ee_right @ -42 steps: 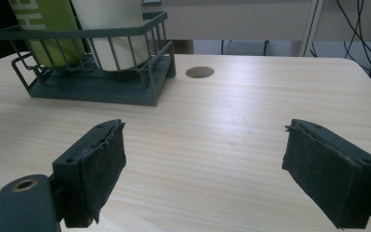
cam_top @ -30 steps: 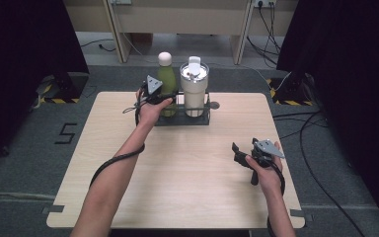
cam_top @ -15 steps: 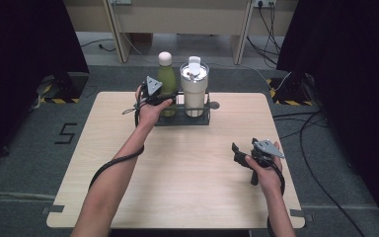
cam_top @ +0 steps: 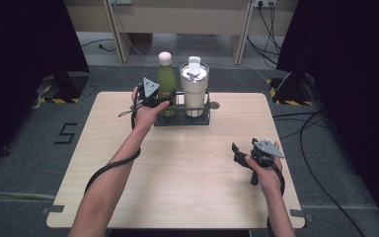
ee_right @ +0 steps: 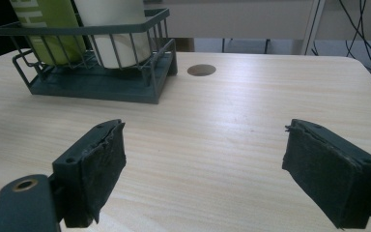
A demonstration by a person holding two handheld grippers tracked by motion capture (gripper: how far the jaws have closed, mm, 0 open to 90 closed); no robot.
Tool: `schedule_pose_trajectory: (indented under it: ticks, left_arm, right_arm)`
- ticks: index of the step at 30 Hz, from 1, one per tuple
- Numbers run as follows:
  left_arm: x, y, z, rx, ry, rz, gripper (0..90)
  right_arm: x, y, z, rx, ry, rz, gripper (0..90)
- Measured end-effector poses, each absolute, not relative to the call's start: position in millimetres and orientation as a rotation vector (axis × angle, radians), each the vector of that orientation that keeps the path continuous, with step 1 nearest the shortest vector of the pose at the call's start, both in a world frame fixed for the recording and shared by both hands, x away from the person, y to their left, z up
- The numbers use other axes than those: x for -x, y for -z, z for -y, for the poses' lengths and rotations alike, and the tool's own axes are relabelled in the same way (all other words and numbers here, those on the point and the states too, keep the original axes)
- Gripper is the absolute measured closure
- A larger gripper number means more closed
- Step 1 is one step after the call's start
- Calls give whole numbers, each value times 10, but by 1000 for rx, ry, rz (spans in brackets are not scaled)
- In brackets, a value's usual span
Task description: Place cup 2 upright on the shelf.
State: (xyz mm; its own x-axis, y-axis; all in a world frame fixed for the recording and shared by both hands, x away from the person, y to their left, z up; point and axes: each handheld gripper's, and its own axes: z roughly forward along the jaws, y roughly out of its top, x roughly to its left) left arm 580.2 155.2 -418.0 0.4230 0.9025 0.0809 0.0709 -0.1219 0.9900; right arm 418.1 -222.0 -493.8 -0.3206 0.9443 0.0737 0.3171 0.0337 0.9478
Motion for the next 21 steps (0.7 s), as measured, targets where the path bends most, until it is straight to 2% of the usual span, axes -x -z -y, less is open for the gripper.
schedule_pose_trajectory:
  ticks: [21]
  left_arm:
    - [-5502, 4223, -1720, -1545, -913, -866, 102]
  right_arm:
    - [-4170, 4924, 2217, -1287, -1299, -1695, 147]
